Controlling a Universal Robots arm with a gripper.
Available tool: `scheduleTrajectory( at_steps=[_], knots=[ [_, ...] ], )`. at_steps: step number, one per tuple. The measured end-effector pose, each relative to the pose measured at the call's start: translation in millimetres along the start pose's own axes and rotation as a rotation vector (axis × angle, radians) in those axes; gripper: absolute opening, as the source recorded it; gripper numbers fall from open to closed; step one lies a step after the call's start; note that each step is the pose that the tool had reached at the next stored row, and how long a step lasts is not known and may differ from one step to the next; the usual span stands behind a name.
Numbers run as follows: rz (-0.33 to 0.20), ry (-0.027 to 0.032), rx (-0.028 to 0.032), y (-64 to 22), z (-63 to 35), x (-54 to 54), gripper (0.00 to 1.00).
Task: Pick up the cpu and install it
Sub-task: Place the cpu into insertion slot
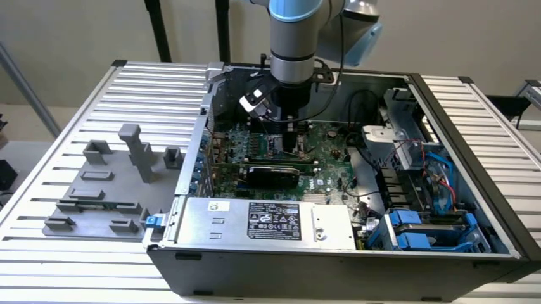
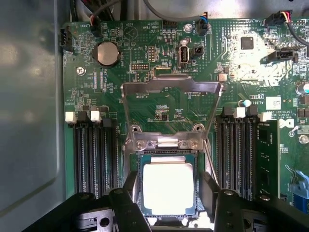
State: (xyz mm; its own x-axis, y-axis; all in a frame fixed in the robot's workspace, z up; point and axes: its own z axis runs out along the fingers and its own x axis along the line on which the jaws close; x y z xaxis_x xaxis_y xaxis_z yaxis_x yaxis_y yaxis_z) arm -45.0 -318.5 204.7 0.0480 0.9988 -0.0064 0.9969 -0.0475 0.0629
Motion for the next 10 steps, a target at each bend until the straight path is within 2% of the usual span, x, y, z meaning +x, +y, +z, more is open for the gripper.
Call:
scheduleTrajectory(
  at_steps=[5,6,7,9,10],
  knots=[
    [0.0,0.0001,0.0,0.4,-8.3,-0.1,0.6],
    [0.0,0.0003,-0.0001,0.4,-9.0,-0.1,0.53],
    [0.0,0.0003,-0.0001,0.4,-9.3,-0.1,0.53],
    [0.0,0.0005,-0.0002,0.4,-9.5,-0.1,0.41],
    [0.0,0.0005,-0.0002,0.4,-9.5,-0.1,0.41]
  ],
)
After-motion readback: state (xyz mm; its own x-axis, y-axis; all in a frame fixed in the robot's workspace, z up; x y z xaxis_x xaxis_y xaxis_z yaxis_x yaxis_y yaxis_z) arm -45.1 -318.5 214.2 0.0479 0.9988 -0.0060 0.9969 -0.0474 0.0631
